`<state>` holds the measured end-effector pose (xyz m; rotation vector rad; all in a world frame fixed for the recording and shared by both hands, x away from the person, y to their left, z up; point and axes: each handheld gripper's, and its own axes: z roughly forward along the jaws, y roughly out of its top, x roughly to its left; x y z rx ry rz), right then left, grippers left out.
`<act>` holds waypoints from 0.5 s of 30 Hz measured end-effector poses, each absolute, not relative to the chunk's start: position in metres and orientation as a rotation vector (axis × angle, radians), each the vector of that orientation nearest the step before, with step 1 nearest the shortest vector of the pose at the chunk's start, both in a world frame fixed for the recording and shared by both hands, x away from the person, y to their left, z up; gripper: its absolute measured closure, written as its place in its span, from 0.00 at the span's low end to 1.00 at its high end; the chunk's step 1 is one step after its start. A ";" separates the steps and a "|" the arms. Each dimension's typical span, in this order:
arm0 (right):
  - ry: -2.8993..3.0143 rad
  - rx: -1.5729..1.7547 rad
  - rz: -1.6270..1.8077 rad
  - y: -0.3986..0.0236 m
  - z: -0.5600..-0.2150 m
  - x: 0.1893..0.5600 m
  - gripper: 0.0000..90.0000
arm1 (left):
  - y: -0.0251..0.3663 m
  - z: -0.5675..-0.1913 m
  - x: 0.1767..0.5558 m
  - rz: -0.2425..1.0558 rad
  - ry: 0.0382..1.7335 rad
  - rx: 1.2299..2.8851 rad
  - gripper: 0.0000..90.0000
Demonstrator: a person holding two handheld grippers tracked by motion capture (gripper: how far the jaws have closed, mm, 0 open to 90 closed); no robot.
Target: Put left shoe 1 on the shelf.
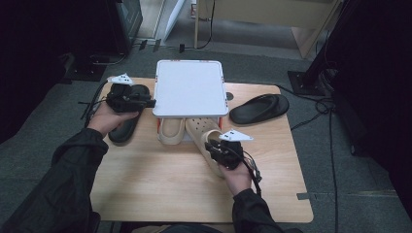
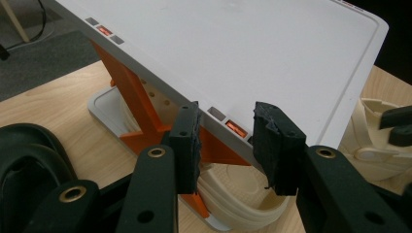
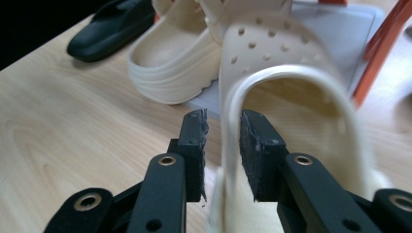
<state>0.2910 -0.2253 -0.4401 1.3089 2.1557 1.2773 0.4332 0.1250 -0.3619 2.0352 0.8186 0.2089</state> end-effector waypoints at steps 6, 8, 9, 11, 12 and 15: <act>2.165 1.275 1.297 -0.260 -0.424 0.277 0.81 | 0.124 -0.361 0.433 0.214 0.820 2.037 0.70; 2.155 1.260 1.289 -0.273 -0.419 0.274 0.80 | 0.124 -0.361 0.433 0.215 0.821 2.037 0.70; 2.146 1.244 1.283 -0.281 -0.418 0.273 0.79 | 0.124 -0.361 0.434 0.216 0.821 2.037 0.70; 2.128 1.247 1.273 -0.296 -0.419 0.272 0.79 | 0.124 -0.361 0.434 0.214 0.822 2.036 0.70; 2.118 1.264 1.264 -0.304 -0.420 0.272 0.79 | 0.124 -0.361 0.434 0.213 0.821 2.037 0.70; 2.097 1.295 1.212 -0.323 -0.429 0.274 0.81 | 0.124 -0.361 0.433 0.220 0.820 2.038 0.70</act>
